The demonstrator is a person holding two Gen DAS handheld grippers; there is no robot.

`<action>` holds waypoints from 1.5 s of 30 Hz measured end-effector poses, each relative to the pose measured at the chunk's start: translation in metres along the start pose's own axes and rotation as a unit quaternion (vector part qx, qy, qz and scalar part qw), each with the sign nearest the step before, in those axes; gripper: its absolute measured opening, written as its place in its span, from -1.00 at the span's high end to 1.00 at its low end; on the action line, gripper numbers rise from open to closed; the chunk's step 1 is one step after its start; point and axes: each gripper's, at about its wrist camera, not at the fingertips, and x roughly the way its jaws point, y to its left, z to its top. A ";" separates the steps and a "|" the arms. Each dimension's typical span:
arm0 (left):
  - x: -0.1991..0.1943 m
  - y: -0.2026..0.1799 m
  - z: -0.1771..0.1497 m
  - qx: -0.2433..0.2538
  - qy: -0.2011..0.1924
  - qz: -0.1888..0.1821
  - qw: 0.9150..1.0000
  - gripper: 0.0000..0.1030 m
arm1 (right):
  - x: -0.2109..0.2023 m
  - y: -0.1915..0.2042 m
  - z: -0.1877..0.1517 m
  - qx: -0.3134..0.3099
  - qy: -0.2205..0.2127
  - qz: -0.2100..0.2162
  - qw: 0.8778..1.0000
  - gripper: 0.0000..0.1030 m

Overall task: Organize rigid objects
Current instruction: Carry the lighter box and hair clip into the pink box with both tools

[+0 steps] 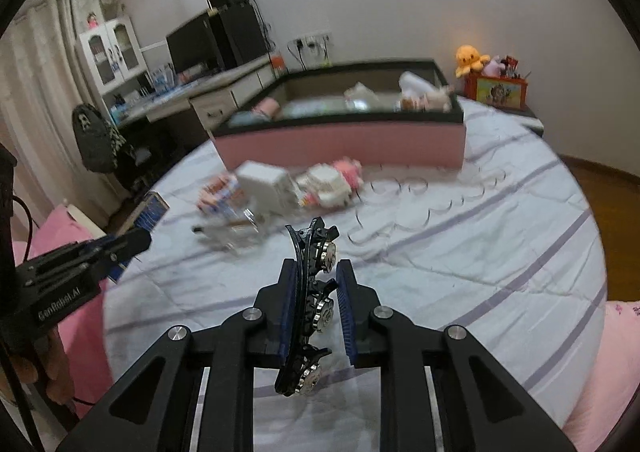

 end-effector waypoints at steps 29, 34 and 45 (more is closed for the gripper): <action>-0.092 -0.078 0.056 0.070 -0.167 0.001 0.983 0.70 | -0.121 0.064 0.054 -0.090 -0.190 -0.051 0.976 0.60; -0.083 -0.080 0.063 0.070 -0.166 -0.002 0.984 0.70 | -0.118 0.063 0.060 -0.090 -0.193 -0.055 0.975 0.60; -0.052 -0.076 0.090 0.076 -0.173 0.008 0.982 0.70 | -0.095 0.055 0.086 -0.093 -0.193 -0.059 0.975 0.60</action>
